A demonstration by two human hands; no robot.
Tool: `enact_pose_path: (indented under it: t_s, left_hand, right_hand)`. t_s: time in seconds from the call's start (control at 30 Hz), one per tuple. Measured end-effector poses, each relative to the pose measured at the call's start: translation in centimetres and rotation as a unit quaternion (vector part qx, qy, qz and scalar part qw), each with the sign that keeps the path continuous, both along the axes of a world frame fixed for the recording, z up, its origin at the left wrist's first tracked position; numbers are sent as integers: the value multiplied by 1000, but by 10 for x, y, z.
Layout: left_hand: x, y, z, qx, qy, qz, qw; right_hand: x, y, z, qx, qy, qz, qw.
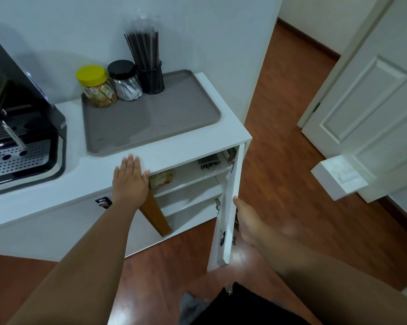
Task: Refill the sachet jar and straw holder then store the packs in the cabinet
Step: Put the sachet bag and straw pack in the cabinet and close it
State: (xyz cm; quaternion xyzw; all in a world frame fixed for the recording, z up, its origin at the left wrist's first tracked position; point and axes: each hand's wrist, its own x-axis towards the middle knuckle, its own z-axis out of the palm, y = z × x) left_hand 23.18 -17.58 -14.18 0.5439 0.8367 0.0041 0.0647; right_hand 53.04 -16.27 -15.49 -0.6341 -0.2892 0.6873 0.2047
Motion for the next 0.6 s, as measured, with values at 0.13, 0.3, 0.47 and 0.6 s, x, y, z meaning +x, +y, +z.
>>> enact_pose_path:
  t_s: [0.13, 0.3, 0.47, 0.6]
  left_hand:
    - [-1, 0, 0, 7, -2, -3, 1000]
    - [-6, 1, -1, 11, -17, -16, 1000]
    - [-14, -5, 0, 23, -29, -52, 998]
    - [-17, -7, 0, 29, -25, -64, 997]
  right_hand:
    - [-32, 4, -6, 8, -1, -11, 1000]
    - [-70, 19, -9, 17, 26, 7, 999]
    - [-106, 34, -8, 20, 20, -7, 1000]
    - [-129, 43, -5, 18, 9, -33, 999]
